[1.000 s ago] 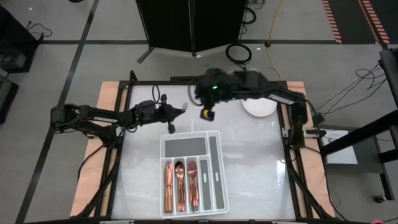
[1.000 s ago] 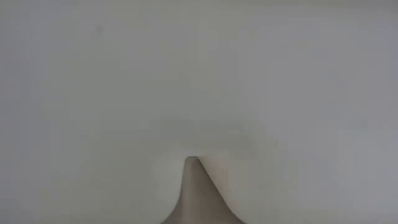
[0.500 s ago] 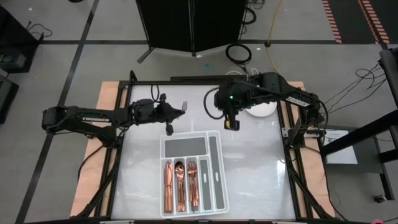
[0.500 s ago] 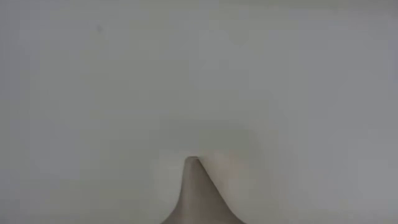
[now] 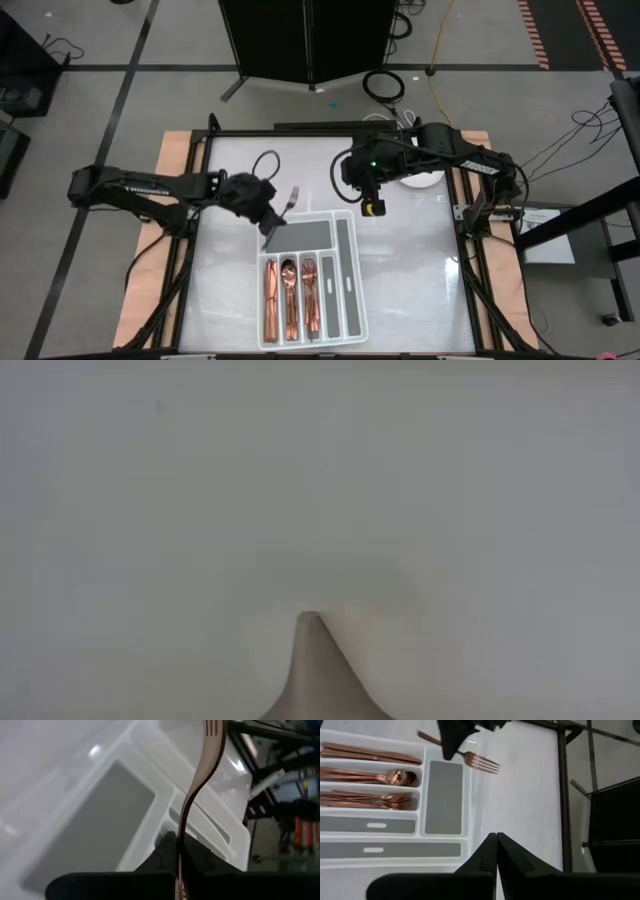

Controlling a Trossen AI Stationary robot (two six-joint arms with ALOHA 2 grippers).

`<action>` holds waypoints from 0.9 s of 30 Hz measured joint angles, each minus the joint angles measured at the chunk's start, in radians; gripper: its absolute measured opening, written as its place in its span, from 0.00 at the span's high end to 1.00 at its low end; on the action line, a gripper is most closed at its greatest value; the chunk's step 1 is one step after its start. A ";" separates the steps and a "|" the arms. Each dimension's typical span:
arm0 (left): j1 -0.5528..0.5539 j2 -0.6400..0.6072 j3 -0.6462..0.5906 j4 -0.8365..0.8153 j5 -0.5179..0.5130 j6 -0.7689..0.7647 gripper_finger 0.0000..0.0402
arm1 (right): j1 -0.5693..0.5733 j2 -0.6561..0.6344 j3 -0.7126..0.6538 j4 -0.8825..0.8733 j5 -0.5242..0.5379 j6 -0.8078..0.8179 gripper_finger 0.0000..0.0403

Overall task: Sort silverware
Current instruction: Put the fork into the silverware tray

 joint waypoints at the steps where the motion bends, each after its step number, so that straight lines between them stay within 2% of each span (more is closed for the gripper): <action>1: -0.028 0.000 0.000 -0.012 -0.022 -0.065 0.98 | -0.001 0.000 -0.005 0.007 0.000 -0.004 1.00; 8: -0.281 0.078 -0.001 -0.011 -0.247 -0.475 0.99 | 0.000 0.000 -0.096 -0.022 -0.001 -0.038 1.00; 12: -0.436 0.189 -0.002 0.129 -0.390 -0.677 0.99 | 0.012 -0.040 -0.212 -0.016 -0.002 -0.022 1.00; 15: -0.529 0.296 0.014 0.236 -0.478 -0.804 0.99 | 0.029 -0.145 -0.359 0.076 -0.036 -0.017 1.00; 19: -0.614 0.459 0.117 0.231 -0.536 -0.928 0.99 | 0.057 -0.334 -0.614 0.239 -0.080 0.033 1.00; 23: -0.654 0.608 0.260 0.230 -0.554 -0.964 0.99 | 0.090 -0.521 -0.858 0.367 -0.080 0.126 1.00; 27: -0.662 0.705 0.401 0.156 -0.595 -1.022 0.99 | 0.125 -0.673 -1.023 0.409 -0.080 0.250 1.00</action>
